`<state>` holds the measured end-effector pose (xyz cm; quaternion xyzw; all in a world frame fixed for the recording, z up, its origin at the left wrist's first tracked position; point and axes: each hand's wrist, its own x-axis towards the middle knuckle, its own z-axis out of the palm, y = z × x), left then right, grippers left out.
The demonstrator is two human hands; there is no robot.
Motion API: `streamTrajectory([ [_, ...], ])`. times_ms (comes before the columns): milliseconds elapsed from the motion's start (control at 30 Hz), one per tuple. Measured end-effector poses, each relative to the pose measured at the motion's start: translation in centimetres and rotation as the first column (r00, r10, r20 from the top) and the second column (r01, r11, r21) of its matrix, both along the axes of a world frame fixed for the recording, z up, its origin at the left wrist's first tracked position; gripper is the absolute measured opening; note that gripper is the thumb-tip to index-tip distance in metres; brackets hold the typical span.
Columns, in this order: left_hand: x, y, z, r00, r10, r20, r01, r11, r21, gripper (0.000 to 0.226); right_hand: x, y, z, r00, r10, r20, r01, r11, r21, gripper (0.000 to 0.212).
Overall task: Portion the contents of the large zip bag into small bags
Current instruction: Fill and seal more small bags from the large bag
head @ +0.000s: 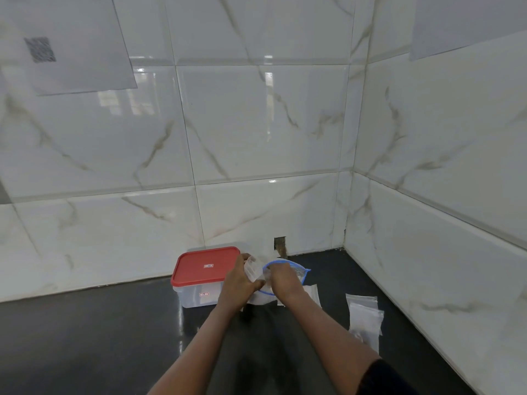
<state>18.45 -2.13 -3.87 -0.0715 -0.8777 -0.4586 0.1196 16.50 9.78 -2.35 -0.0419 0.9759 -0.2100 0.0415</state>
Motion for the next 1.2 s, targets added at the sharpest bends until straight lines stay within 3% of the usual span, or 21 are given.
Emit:
streamTrajectory([
  [67, 0.0, -0.1, 0.9, 1.0, 0.012, 0.023, -0.01, 0.998, -0.065, 0.053, 0.3, 0.3, -0.5, 0.992, 0.028, -0.124, -0.018, 0.997, 0.08, 0.034],
  [133, -0.1, 0.0, 1.5, 0.999, 0.045, 0.025, -0.042, 0.993, -0.111, 0.054, 1.3, 0.4, -1.1, 0.986, -0.005, -0.167, 0.007, 1.0, 0.011, 0.031],
  [233, 0.4, 0.2, 1.3, 0.989, 0.091, 0.114, -0.069, 0.979, -0.191, 0.053, 2.1, -0.2, -1.8, 0.996, -0.088, 0.032, 0.09, 0.992, -0.089, 0.022],
  [333, 1.2, 0.4, 0.2, 0.979, 0.113, 0.172, -0.077, 0.976, -0.205, 0.057, 2.9, -0.5, -3.1, 0.99, -0.141, -0.03, 0.138, 0.987, -0.083, 0.028],
  [467, 1.7, 0.3, -0.4, 0.977, 0.138, 0.163, -0.097, 0.967, -0.236, 0.065, 4.9, -0.6, -4.7, 0.985, -0.003, -0.173, -0.008, 0.998, -0.065, 0.026],
  [567, 2.0, 0.5, -0.4, 0.979, 0.167, 0.116, -0.133, 0.958, -0.255, 0.066, 6.1, -0.7, -5.5, 0.963, 0.132, -0.236, -0.126, 0.991, 0.044, 0.031],
  [667, 2.2, 0.8, -0.2, 0.987, 0.155, 0.042, -0.139, 0.955, -0.26, 0.059, 7.1, -1.1, -5.7, 0.937, 0.269, -0.221, -0.222, 0.951, 0.217, 0.034],
  [767, 2.2, 1.0, -0.2, 0.994, 0.101, -0.035, -0.106, 0.962, -0.251, 0.053, 7.2, -1.0, -5.9, 0.929, 0.342, -0.144, -0.29, 0.912, 0.291, 0.03],
  [867, 2.2, 1.0, -0.1, 0.995, 0.067, -0.076, -0.081, 0.976, -0.201, 0.051, 7.0, -0.7, -5.9, 0.96, 0.245, -0.133, -0.229, 0.965, 0.129, 0.03],
  [967, 2.2, 1.0, 0.1, 0.996, 0.028, -0.086, -0.045, 0.979, -0.198, 0.051, 6.6, -0.7, -5.4, 0.981, -0.051, -0.187, 0.019, 0.985, -0.169, 0.026],
  [1067, 2.1, 0.8, -0.1, 0.996, 0.008, -0.086, -0.024, 0.98, -0.198, 0.051, 6.1, -1.1, -4.6, 0.956, -0.292, 0.027, 0.275, 0.861, -0.429, 0.028],
  [1133, 1.9, 0.8, -0.2, 0.995, 0.0, -0.095, -0.019, 0.98, -0.197, 0.049, 5.6, -1.7, -4.3, 0.901, -0.396, 0.178, 0.43, 0.758, -0.49, 0.032],
  [1200, 1.6, 0.8, -0.1, 0.996, 0.004, -0.092, -0.02, 0.984, -0.177, 0.047, 5.3, -1.9, -4.0, 0.882, -0.416, 0.22, 0.468, 0.725, -0.506, 0.033],
])
